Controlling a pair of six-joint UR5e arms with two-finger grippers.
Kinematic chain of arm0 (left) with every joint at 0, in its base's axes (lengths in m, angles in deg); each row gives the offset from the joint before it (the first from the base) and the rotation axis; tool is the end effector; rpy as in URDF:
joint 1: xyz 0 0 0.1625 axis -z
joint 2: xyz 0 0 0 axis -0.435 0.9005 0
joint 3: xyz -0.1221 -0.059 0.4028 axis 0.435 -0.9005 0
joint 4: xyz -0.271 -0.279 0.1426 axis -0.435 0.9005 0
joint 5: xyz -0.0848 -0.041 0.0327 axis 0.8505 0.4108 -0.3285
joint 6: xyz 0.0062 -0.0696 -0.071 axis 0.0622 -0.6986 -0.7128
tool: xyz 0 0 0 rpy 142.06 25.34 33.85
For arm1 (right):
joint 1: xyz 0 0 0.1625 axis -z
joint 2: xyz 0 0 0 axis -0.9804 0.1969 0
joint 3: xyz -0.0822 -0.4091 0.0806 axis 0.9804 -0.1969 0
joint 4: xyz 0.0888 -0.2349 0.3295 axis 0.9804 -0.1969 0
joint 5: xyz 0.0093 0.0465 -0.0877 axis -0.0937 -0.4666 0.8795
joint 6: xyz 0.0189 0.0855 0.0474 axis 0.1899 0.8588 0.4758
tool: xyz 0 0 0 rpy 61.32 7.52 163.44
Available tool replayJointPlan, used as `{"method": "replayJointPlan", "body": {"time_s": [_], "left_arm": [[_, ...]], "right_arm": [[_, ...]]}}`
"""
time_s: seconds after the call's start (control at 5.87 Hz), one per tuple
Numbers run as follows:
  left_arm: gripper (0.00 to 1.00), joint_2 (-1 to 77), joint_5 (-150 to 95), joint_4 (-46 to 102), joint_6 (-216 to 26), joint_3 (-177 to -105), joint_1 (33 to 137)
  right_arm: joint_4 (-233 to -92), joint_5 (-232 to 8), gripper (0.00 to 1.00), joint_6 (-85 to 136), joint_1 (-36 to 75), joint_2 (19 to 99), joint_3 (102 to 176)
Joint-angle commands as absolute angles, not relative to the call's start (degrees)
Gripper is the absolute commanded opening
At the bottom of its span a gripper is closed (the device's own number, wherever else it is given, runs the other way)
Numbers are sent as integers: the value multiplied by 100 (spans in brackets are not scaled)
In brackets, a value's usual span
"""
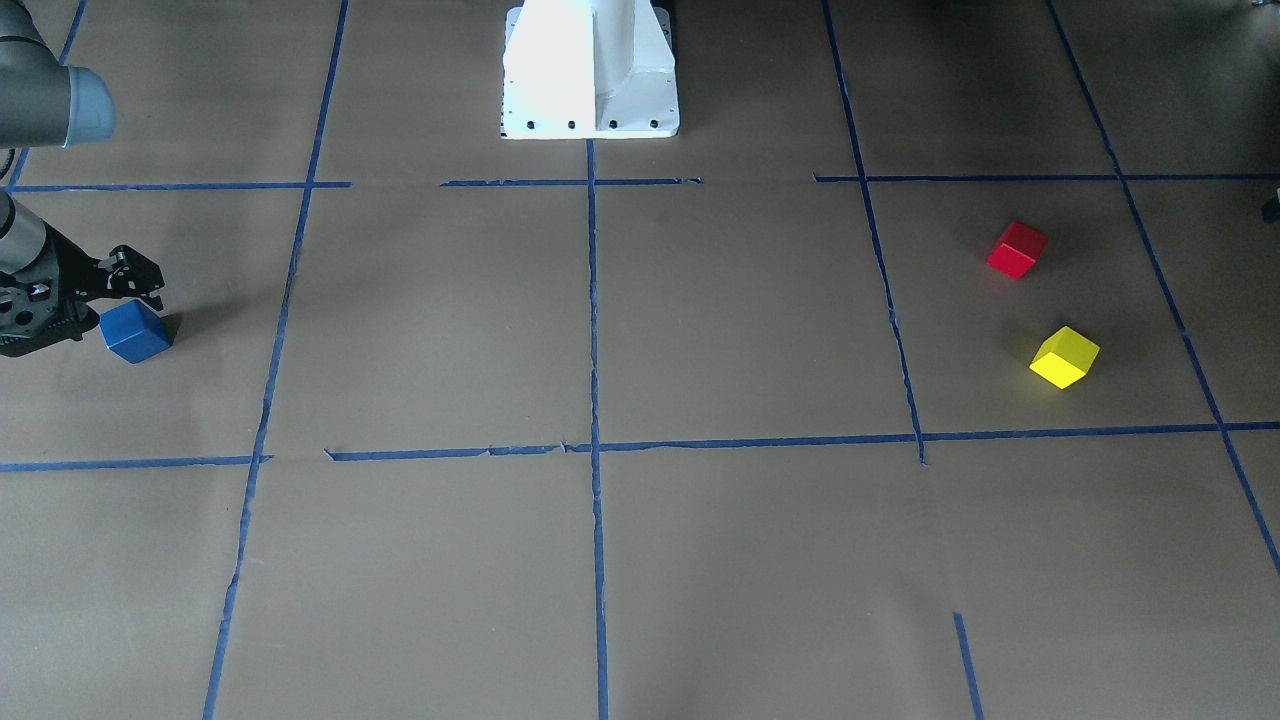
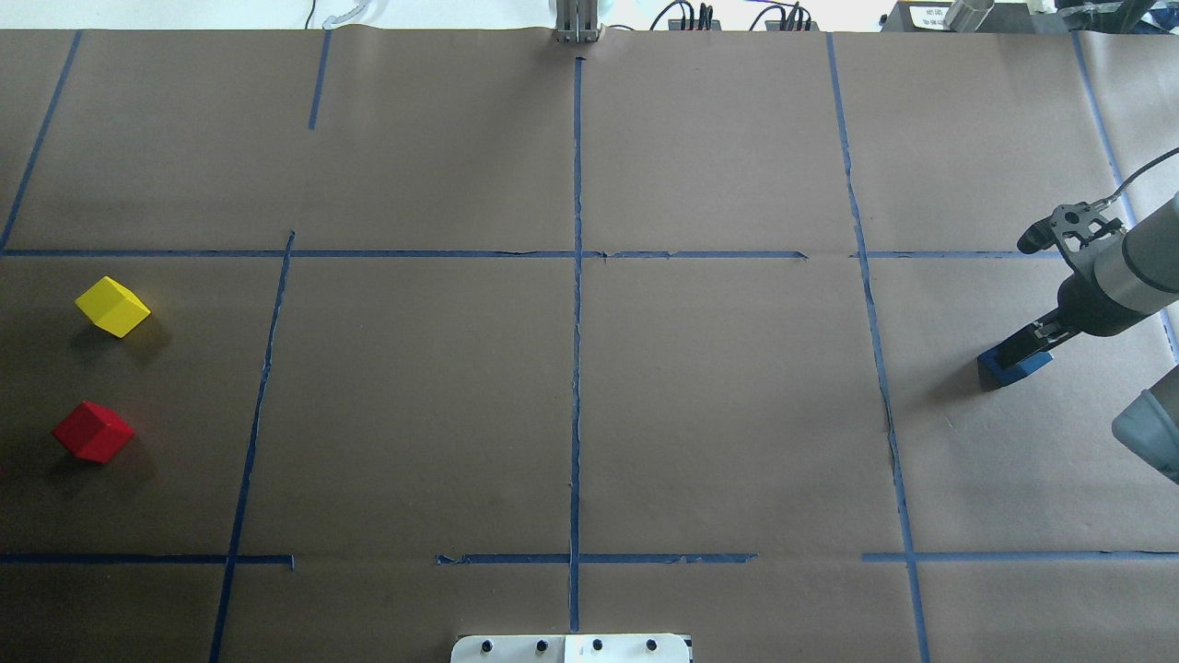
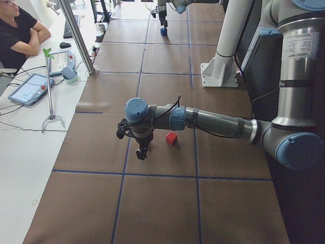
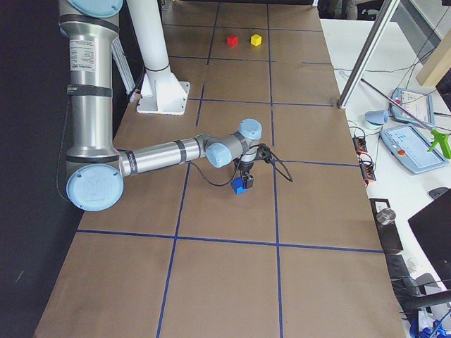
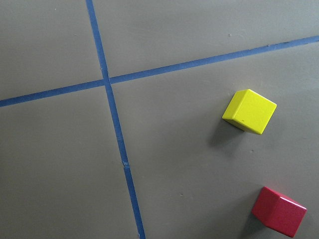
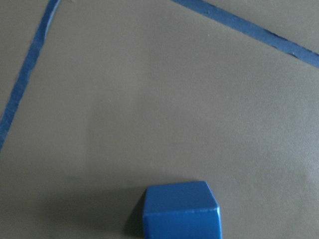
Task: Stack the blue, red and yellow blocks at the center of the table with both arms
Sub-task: 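Lower the right gripper onto the blue cube and close it, then carry the blue cube with the right gripper to the table center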
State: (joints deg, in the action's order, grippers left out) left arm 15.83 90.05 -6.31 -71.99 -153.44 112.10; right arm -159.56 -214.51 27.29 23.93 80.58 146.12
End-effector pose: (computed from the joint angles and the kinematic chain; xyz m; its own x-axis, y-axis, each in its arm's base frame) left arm -0.0280 -0.4698 0.5765 0.6361 0.2140 -0.7413 -0.1581 0.9765 0.1462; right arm -0.2279 -0.4526 0.5627 0.6642 -0.4005 0.6312 0.3354 0.9143 0.2273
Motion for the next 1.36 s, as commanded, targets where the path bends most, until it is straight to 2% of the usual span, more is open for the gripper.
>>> {"method": "replayJointPlan", "body": {"time_s": [0.0, 0.17, 0.34, 0.51, 0.68, 0.85, 1.19], "left_arm": [[100, 1579, 9005, -621, -7197, -15353, 11227], [100, 1570, 9005, -621, -7197, -15379, 11227], [100, 1570, 9005, -621, -7197, -15423, 11235], [100, 1570, 9005, -621, -7197, -15432, 11235], [100, 1579, 9022, -621, -7197, -15441, 11235], [100, 1579, 9031, -621, -7206, -15450, 11235], [100, 1588, 9040, -621, -7206, -15459, 11227]], "right_arm": [[-15965, -21321, 93, 2710, 2459, 7995, 14465], [-15965, -21321, 83, 2710, 2476, 7837, 14307], [-15956, -21321, 57, 2702, 2485, 7810, 14271], [-15956, -21312, 23, 2701, 2511, 7801, 14271], [-15956, -21356, 3, 2745, 2512, 7775, 14314], [-16069, -21469, 0, 2850, 2503, 7583, 14576], [-16097, -21664, 0, 5266, 2764, 6532, 14614]]}}
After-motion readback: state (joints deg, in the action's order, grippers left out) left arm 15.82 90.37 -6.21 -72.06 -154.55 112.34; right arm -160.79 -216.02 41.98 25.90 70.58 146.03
